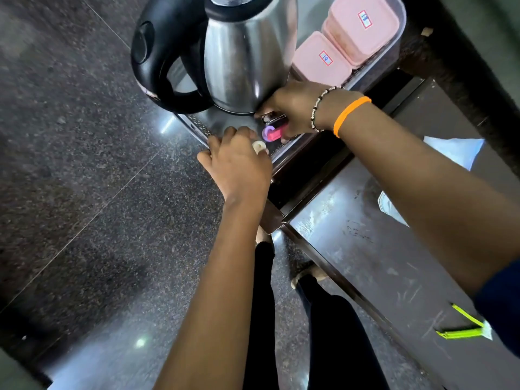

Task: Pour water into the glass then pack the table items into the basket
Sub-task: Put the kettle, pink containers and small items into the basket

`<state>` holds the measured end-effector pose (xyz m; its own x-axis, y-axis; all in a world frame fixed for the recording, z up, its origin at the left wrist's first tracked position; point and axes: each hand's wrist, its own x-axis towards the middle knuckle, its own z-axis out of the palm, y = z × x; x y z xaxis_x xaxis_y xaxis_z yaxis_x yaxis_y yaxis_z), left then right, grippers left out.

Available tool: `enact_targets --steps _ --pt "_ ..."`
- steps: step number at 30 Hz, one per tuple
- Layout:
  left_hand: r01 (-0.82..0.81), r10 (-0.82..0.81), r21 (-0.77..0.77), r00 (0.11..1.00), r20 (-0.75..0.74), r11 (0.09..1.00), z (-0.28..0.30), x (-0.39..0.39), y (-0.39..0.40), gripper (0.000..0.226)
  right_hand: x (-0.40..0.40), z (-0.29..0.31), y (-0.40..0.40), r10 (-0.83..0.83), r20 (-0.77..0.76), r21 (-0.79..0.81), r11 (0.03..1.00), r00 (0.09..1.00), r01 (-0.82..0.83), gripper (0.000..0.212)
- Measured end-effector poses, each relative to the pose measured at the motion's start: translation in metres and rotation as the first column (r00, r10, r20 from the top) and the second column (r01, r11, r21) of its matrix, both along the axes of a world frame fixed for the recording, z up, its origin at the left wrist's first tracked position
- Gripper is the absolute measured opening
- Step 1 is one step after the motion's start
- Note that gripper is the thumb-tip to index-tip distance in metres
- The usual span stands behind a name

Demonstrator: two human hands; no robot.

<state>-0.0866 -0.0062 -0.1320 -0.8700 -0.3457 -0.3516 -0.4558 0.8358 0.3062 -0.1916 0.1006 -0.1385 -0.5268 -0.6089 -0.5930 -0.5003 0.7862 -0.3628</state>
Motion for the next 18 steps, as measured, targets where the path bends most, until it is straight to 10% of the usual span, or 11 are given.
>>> enact_targets --steps 8,13,18 --pt "-0.028 0.086 0.355 0.985 -0.147 0.934 0.026 0.006 0.010 0.019 0.037 0.001 0.025 -0.383 -0.061 -0.291 0.890 0.922 0.350 0.043" --pt "0.064 0.066 0.498 0.969 -0.240 0.865 0.041 0.029 0.040 0.016 0.107 0.016 0.067 -0.790 -0.020 -0.601 0.499 0.612 0.624 0.028" --pt "0.329 -0.219 0.601 0.943 -0.250 0.728 0.036 0.071 0.089 0.019 0.197 0.002 0.120 -0.950 0.066 -0.566 0.216 0.304 0.796 0.019"
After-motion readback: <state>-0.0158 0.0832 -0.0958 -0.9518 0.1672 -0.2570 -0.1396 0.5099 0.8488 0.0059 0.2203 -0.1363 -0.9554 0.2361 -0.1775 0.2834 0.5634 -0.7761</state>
